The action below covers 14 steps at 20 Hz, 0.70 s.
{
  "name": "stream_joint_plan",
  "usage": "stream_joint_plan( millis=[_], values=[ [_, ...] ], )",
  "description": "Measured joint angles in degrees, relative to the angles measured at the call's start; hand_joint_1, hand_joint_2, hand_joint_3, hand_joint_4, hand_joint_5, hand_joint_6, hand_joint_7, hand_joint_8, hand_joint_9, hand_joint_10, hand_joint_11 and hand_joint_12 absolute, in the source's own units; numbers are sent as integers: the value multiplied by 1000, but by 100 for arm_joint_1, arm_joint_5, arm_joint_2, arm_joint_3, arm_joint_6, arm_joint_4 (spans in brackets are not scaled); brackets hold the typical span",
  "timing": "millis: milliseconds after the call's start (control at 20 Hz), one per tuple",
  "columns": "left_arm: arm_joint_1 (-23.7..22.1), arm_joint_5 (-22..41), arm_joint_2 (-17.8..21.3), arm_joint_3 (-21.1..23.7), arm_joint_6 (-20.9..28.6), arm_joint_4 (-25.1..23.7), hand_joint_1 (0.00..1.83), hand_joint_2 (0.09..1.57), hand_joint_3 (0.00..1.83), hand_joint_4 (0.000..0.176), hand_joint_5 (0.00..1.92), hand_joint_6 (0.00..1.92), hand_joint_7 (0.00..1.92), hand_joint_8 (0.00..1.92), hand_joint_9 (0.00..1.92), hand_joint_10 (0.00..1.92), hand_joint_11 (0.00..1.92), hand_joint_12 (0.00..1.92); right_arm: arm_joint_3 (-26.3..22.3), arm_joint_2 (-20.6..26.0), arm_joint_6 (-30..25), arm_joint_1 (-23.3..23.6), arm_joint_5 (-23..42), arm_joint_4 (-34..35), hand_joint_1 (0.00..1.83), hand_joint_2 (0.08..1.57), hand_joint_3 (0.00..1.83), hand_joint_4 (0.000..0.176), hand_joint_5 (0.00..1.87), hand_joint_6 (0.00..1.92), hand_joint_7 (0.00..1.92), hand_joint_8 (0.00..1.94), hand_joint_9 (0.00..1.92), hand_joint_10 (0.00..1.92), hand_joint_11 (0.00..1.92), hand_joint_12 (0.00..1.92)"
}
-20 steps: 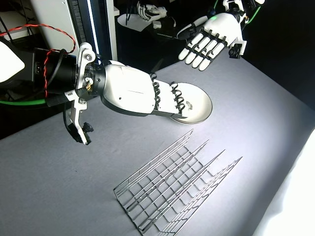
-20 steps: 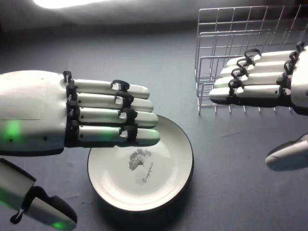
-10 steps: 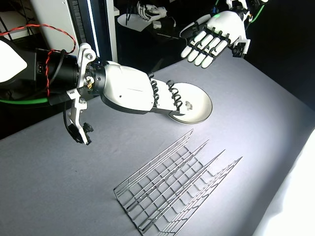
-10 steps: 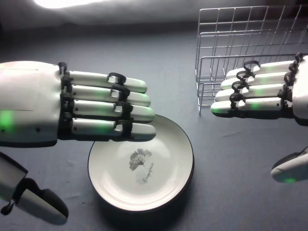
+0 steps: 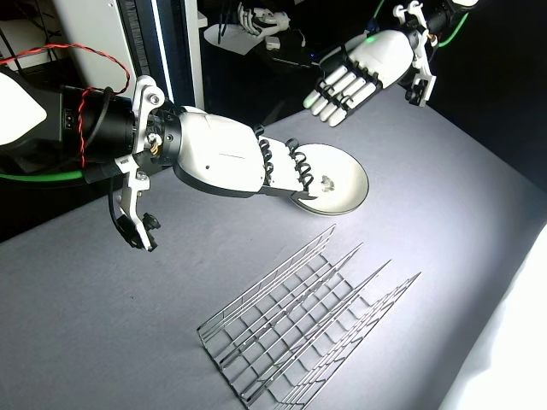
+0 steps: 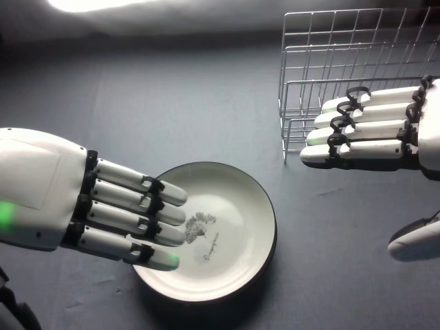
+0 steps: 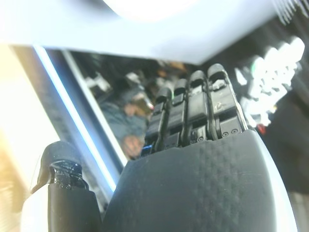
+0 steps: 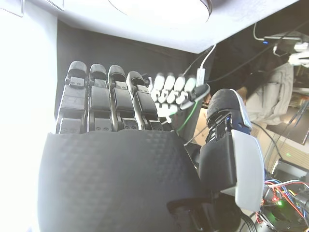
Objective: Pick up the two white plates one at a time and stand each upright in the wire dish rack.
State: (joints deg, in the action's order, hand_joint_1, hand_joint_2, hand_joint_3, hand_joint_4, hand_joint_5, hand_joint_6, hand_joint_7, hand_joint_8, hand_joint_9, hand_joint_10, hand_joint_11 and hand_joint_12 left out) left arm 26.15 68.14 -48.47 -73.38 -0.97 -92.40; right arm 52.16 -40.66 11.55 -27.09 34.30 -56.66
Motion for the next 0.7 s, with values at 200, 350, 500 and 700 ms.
stream_joint_plan(
  millis=[200,350,500,700],
  values=[
    [162,-413,-315,-544,328,-39,0,1064,9,0,0,0,0,0,0,0,0,0,0,0,7,0,87,-7,0,1203,19,0,0,0,0,0,0,0,8,4],
    [273,-507,-448,-787,352,-138,0,1050,2,0,0,0,0,0,0,0,0,0,2,0,39,0,258,-13,0,1205,15,0,0,0,0,0,0,0,3,2],
    [302,-402,-501,-890,337,-238,0,1061,6,0,0,0,0,0,0,0,0,0,68,-13,81,0,573,-199,0,1201,10,0,0,0,0,0,0,0,0,0],
    [426,-363,-527,-861,28,-256,0,1054,2,0,0,0,0,0,0,0,0,0,118,-13,120,0,868,-341,0,1196,4,0,0,0,0,0,0,0,9,4]
  ],
)
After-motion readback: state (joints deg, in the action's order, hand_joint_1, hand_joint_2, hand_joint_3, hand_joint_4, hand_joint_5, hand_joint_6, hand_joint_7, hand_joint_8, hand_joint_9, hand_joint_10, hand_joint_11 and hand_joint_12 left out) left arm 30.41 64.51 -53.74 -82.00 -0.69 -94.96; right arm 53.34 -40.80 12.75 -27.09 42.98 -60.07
